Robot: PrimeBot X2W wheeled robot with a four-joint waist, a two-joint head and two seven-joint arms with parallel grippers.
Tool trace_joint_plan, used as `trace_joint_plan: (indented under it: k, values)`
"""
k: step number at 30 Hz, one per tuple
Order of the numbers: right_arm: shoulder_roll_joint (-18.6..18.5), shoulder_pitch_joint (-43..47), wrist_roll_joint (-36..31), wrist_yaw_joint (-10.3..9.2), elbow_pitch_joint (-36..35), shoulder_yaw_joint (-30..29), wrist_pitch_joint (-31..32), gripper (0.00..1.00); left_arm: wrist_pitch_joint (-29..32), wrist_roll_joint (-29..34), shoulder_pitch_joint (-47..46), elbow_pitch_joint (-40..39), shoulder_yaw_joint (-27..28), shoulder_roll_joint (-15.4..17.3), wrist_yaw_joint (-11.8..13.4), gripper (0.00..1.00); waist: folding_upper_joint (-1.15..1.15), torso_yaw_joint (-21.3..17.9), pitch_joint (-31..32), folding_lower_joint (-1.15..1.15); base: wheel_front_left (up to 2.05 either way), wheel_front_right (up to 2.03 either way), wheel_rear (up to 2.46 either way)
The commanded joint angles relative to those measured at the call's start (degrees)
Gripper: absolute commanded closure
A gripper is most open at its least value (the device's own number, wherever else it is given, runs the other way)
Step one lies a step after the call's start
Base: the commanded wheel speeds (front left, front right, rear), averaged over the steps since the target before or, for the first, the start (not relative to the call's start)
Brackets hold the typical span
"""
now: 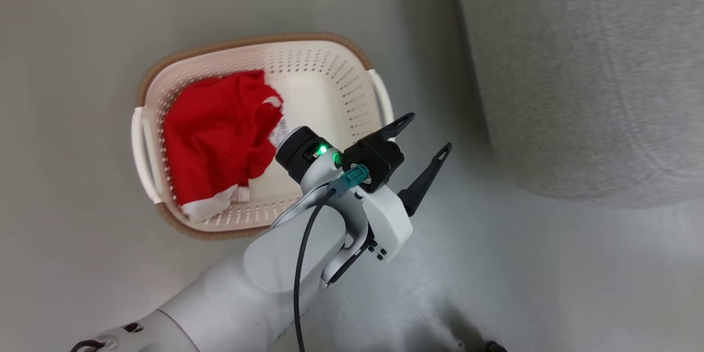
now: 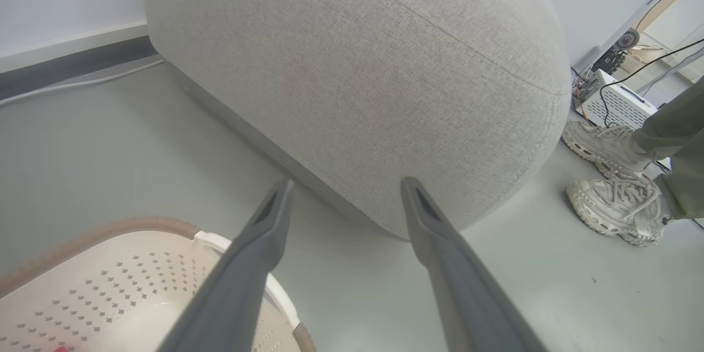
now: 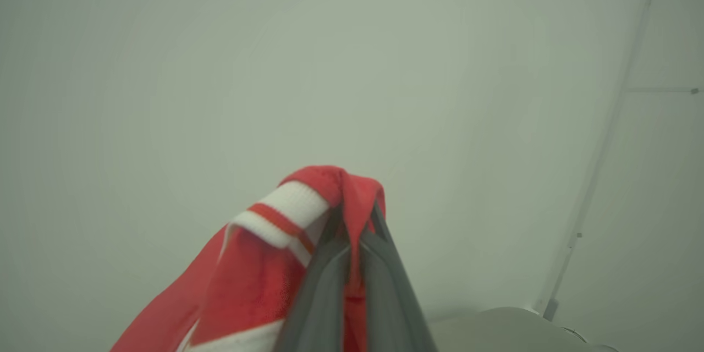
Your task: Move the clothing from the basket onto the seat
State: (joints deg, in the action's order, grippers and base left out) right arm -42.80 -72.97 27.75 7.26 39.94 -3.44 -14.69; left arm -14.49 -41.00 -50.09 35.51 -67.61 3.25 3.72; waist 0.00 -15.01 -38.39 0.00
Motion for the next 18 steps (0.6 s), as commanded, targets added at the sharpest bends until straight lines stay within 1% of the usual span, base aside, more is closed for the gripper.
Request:
trace_joint_plan:
  k: [1,5,8,11,14,18]
  values:
    - [-3.2,-0.7,-0.9,0.23,-0.7,-1.0,-0.3,1.00,-0.5,-0.3,-1.3,-1.7,0.8,-0.4,0.7,0.00,0.00,2.4,-2.3,0.00,0.00,0.00,0.00]
    - [-5.1,-4.5,-4.5,0.23,1.1,-5.5,-0.3,1.00,-0.5,-0.5,-1.1,-2.4,0.0,-0.4,1.5,0.00,0.00,4.2,-4.5,0.00,0.00,0.00,0.00]
    - [-4.9,-5.1,-7.7,0.23,3.3,-9.6,-0.3,1.00,-0.5,-0.6,-0.7,-2.4,-0.3,-0.4,2.0,0.00,0.00,5.0,-6.0,0.00,0.00,0.00,0.00]
    - [-4.4,-3.7,-10.9,0.23,8.6,-12.5,-0.3,1.00,-0.5,-0.6,-0.3,-2.3,-0.7,-0.4,2.3,0.00,0.00,5.6,-7.0,0.00,0.00,0.00,0.00]
    - [-3.0,-2.2,-11.5,0.23,14.0,-11.7,-0.3,1.00,-0.5,-0.4,-0.3,-2.2,-0.7,-0.4,2.6,0.00,0.00,5.8,-8.0,0.00,0.00,0.00,0.00]
    - [-0.4,-0.5,-9.4,0.23,19.7,-9.1,-0.3,1.00,-0.5,-0.2,-0.7,-2.1,-0.6,-0.4,2.8,0.00,0.00,5.9,-8.6,0.00,0.00,0.00,0.00]
